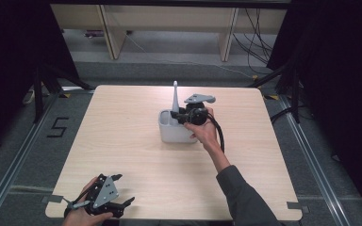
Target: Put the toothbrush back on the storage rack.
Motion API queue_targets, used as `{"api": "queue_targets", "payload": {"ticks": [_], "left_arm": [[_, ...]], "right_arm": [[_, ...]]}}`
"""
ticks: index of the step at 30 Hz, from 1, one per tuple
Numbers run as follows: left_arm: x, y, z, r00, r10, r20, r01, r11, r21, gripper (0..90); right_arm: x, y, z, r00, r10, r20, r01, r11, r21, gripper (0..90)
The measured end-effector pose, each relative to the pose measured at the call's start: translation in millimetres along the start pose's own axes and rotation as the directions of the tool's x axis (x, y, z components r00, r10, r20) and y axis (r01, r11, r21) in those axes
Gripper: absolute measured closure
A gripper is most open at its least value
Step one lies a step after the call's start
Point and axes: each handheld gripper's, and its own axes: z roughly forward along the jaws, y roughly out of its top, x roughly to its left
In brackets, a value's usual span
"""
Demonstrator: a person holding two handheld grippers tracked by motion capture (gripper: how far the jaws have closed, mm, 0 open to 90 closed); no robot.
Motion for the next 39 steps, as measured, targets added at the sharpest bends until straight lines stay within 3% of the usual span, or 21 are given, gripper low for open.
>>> {"api": "queue_targets", "payload": {"ticks": [11,15,19,21,24,27,28,32,38,39], "left_arm": [[-0.1,0.2,-0.2,1.0000,0.002,-0.007,-0.002,1.0000,0.000,15.0],[0.2,0.2,-0.4,1.0000,0.002,-0.001,-0.002,1.0000,0.002,15.0],[0.4,0.3,-0.5,1.0000,0.002,0.000,-0.002,1.0000,0.001,15.0],[0.3,0.2,-0.5,1.0000,0.002,0.000,-0.002,1.0000,0.001,15.0],[0.1,0.6,-1.1,1.0000,0.004,0.002,-0.004,0.9999,0.012,15.0],[0.6,0.5,-0.8,1.0000,0.008,-0.002,-0.008,0.9999,0.009,15.0],[0.2,0.3,-0.6,1.0000,0.003,0.001,-0.003,1.0000,0.002,15.0],[0.3,0.4,-0.6,1.0000,0.004,0.001,-0.004,1.0000,0.003,15.0],[0.2,0.4,-0.6,1.0000,0.003,0.001,-0.003,1.0000,0.002,15.0],[0.2,0.4,-0.6,1.0000,0.003,0.000,-0.003,1.0000,0.002,15.0]], "right_arm": [[0.0,-0.2,0.6,0.9999,-0.006,0.014,0.006,1.000,0.002,66.5],[3.3,-1.1,1.5,0.9994,0.033,0.006,-0.033,0.999,0.002,66.6],[1.2,-0.3,1.5,0.9998,-0.012,0.018,0.012,1.000,0.004,67.1],[3.1,-0.6,1.3,0.9998,0.018,0.002,-0.018,1.000,-0.002,67.5],[2.2,0.8,2.8,0.9998,-0.018,-0.008,0.018,1.000,-0.010,67.3],[3.5,0.8,1.5,0.9998,-0.016,0.011,0.016,1.000,0.002,66.9],[4.3,0.1,3.7,0.9999,-0.008,-0.008,0.008,1.000,0.000,65.3],[6.5,-0.1,3.6,1.0000,-0.008,0.004,0.008,1.000,0.025,59.9],[7.6,-0.3,4.9,0.9997,-0.002,-0.023,0.003,1.000,0.023,52.9],[7.0,0.1,3.5,0.9999,-0.014,-0.003,0.014,1.000,0.023,50.6]]}}
